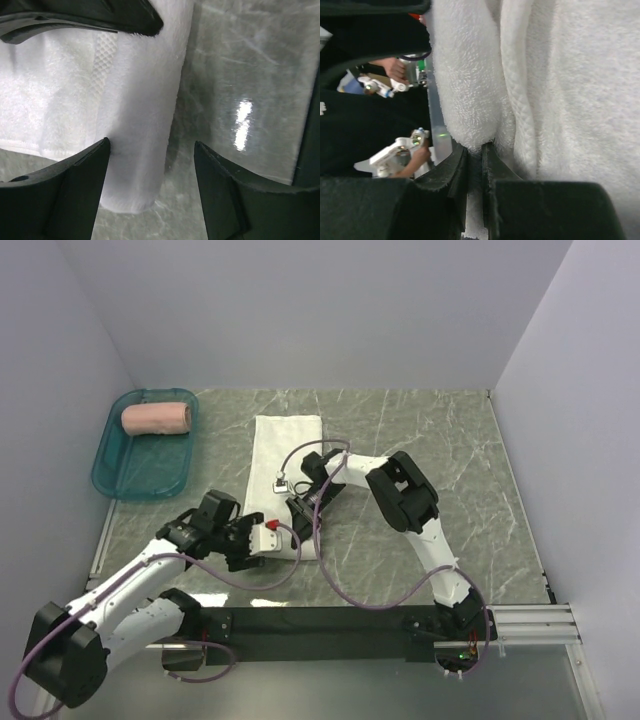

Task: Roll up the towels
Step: Roll the towel

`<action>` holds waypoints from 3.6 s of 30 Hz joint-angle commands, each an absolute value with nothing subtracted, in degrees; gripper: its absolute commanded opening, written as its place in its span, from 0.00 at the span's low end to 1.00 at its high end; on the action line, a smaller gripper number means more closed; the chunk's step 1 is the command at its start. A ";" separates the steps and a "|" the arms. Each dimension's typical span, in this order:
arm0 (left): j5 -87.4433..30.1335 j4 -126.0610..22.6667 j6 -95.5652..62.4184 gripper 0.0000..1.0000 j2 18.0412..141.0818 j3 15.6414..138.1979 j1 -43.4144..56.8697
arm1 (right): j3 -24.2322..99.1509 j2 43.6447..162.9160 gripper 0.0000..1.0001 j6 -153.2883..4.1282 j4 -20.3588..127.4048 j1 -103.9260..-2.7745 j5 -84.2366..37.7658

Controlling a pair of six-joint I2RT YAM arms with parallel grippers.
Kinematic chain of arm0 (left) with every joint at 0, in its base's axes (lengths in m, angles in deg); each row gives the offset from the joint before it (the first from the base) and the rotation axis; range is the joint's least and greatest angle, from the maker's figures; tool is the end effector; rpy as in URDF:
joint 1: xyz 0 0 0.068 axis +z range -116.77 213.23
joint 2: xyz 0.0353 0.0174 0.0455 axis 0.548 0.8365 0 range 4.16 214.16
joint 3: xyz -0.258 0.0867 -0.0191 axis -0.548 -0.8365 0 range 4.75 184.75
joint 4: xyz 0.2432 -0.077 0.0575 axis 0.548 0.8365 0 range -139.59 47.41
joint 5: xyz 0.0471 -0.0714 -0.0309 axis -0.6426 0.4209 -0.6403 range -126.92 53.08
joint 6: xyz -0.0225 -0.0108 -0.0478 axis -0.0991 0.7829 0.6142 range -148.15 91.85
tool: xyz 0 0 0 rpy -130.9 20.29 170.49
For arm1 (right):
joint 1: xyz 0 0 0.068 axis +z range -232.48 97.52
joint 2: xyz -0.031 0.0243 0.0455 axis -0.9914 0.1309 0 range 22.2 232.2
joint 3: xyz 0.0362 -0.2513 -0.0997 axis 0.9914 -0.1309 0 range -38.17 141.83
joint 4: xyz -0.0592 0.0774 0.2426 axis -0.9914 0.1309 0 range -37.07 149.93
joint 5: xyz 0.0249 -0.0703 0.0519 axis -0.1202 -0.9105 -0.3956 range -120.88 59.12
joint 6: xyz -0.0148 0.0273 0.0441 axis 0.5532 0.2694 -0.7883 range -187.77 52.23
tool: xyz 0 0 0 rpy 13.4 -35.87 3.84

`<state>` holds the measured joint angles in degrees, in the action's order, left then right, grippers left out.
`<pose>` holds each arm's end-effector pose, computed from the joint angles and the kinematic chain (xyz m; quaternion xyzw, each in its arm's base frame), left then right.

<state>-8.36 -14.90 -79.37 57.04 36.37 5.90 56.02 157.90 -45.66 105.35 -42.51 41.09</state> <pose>0.1430 -0.0931 0.2039 0.6425 0.6717 -0.1720 0.3263 0.3049 0.2998 0.0956 0.3997 -0.7033 -0.5758 0.1186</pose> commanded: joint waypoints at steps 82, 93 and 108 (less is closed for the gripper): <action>8.62 -4.40 -66.21 0.60 89.37 70.69 32.61 | 44.42 145.41 0.00 -34.11 98.18 -34.13 13.05; -8.78 -19.96 -77.81 0.71 62.70 41.50 15.23 | 56.39 158.43 0.00 -33.31 109.52 -39.94 22.65; -17.85 -27.81 -82.64 0.74 64.62 36.74 3.43 | 58.33 160.80 0.00 -35.06 110.23 -40.03 20.89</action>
<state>-17.34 -25.93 -79.92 62.59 37.46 4.08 61.18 155.71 -35.80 107.62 -41.48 32.21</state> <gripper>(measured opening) 0.744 0.254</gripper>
